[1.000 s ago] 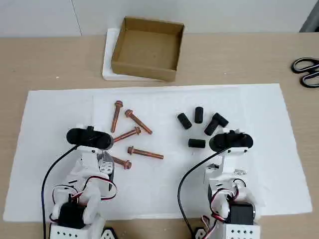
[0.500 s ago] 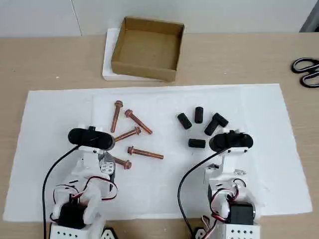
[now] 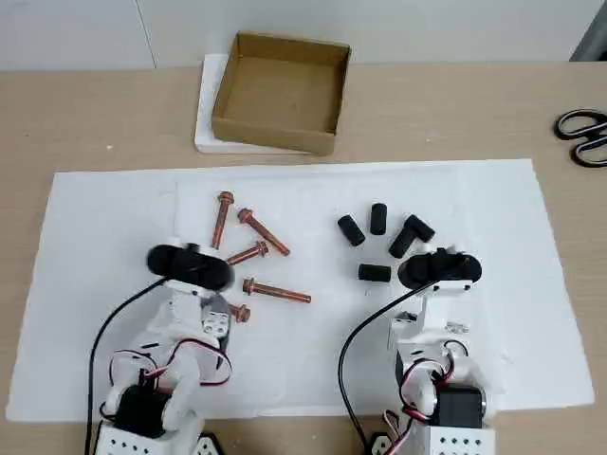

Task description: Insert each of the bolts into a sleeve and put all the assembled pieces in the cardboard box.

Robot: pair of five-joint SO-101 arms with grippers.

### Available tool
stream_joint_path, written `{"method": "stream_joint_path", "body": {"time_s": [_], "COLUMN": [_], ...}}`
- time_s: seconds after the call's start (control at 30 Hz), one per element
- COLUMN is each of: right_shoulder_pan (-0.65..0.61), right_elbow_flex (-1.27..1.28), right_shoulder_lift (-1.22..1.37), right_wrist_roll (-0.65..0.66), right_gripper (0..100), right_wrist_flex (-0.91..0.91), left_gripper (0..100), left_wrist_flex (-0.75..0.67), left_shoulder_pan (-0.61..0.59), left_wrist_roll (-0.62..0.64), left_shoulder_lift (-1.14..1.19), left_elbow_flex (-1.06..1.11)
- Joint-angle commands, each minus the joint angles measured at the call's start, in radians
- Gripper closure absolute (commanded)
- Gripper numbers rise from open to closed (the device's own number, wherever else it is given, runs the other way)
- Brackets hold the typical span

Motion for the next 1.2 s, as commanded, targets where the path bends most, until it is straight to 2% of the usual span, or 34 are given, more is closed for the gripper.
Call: {"method": "stream_joint_path", "body": {"time_s": [0.0,0.1,0.17,0.23,0.4,0.6,0.83,0.97,1.07,1.17], "right_shoulder_pan": [-0.047,-0.096,-0.076,-0.048,-0.025,-0.025,-0.024,-0.024,-0.025,-0.025], "right_elbow_flex": [-0.005,-0.005,-0.012,-0.037,-0.158,-0.305,-0.428,-0.502,-0.597,-0.775], "right_shoulder_lift": [-0.01,-0.01,-0.01,-0.001,0.001,0.002,0.002,0.008,0.085,0.254], "right_wrist_roll": [0.011,-0.009,-0.066,-0.089,-0.009,0.005,0.002,0.0,-0.012,-0.089], "right_gripper": [99.5,99.5,99.5,99.5,99.5,99.5,99.5,99.5,99.5,99.5], "right_wrist_flex": [-0.024,-0.021,-0.015,-0.013,0.015,0.008,0.015,0.015,0.018,0.076], "left_gripper": [99,99,99,99,99,99,99,99,99,99], "left_wrist_flex": [-0.008,-0.015,-0.014,-0.009,0.037,0.094,0.173,0.272,0.351,0.428], "left_shoulder_pan": [0.049,0.049,0.008,-0.021,-0.028,-0.034,-0.08,-0.077,-0.077,-0.077], "left_wrist_roll": [-0.041,-0.043,-0.032,0.037,0.075,0.074,0.081,0.14,0.15,0.15], "left_shoulder_lift": [-0.009,-0.009,-0.009,-0.005,-0.003,0.074,0.448,0.638,0.755,0.853], "left_elbow_flex": [-0.008,-0.008,-0.01,-0.035,-0.171,-0.38,-0.809,-1.098,-1.296,-1.446]}}
